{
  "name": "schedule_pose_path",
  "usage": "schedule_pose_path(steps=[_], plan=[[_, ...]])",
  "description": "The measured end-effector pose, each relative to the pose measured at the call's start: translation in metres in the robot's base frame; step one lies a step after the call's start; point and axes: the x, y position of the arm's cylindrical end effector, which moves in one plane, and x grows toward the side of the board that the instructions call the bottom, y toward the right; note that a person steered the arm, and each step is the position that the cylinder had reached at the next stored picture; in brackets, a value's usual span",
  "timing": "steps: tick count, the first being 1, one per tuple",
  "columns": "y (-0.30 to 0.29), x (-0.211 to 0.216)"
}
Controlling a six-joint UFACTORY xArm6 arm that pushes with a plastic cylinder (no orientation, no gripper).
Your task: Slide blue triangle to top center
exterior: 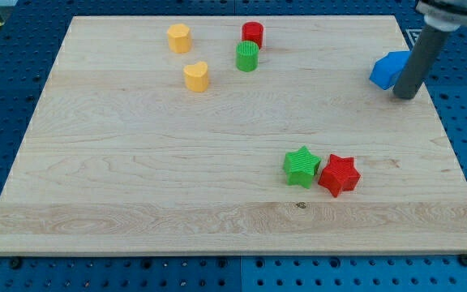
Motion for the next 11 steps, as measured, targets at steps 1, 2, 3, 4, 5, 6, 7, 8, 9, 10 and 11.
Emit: schedule_pose_path(steps=[1, 2, 3, 4, 5, 6, 7, 8, 9, 10, 11], plan=[[0.005, -0.007], [0.005, -0.008], [-0.002, -0.03], [-0.012, -0.048], [-0.023, -0.057], [-0.026, -0.051], [-0.009, -0.015], [0.006, -0.041], [0.006, -0.056], [0.001, -0.088], [-0.01, -0.09]])
